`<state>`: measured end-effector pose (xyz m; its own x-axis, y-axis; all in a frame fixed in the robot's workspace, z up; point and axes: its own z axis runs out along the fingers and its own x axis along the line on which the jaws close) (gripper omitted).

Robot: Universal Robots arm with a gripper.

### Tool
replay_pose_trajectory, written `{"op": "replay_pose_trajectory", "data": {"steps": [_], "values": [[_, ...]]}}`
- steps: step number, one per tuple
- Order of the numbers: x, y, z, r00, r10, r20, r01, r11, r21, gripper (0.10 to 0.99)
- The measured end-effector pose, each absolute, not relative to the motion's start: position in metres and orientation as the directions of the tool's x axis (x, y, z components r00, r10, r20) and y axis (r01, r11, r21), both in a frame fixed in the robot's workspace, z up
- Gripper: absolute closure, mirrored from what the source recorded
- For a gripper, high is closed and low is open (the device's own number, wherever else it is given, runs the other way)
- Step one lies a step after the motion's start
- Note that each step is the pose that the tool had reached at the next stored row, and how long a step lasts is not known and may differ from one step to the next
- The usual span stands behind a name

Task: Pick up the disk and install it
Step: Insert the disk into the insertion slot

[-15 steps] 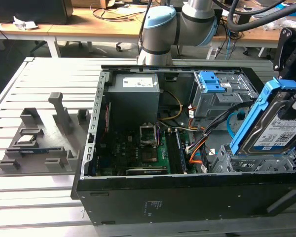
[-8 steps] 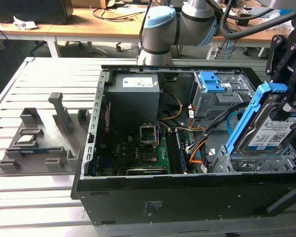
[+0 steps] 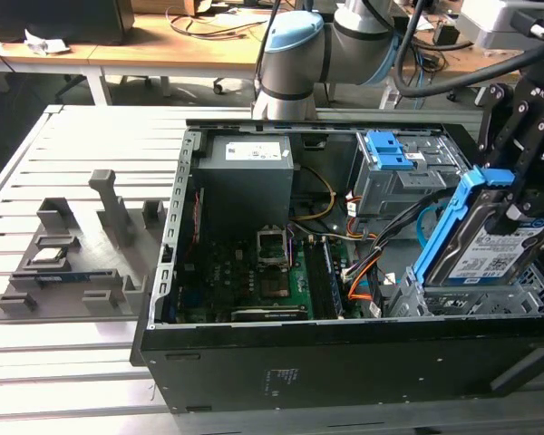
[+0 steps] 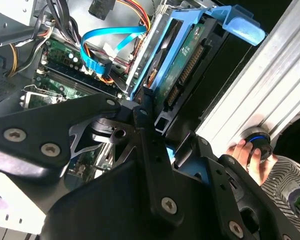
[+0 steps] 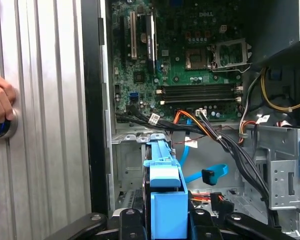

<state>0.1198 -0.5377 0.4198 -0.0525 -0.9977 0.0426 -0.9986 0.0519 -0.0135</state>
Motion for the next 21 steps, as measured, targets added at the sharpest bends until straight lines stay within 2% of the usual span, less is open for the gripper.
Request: {"op": "replay_pose_trajectory", "data": {"steps": [17, 21], "values": [[0.120, -0.538, 0.374, -0.052, -0.998, 0.046, -0.999, 0.052, -0.012, 0.722], [0.120, -0.538, 0.372, -0.053, -0.998, 0.046, -0.999, 0.052, -0.012, 0.722]]}}
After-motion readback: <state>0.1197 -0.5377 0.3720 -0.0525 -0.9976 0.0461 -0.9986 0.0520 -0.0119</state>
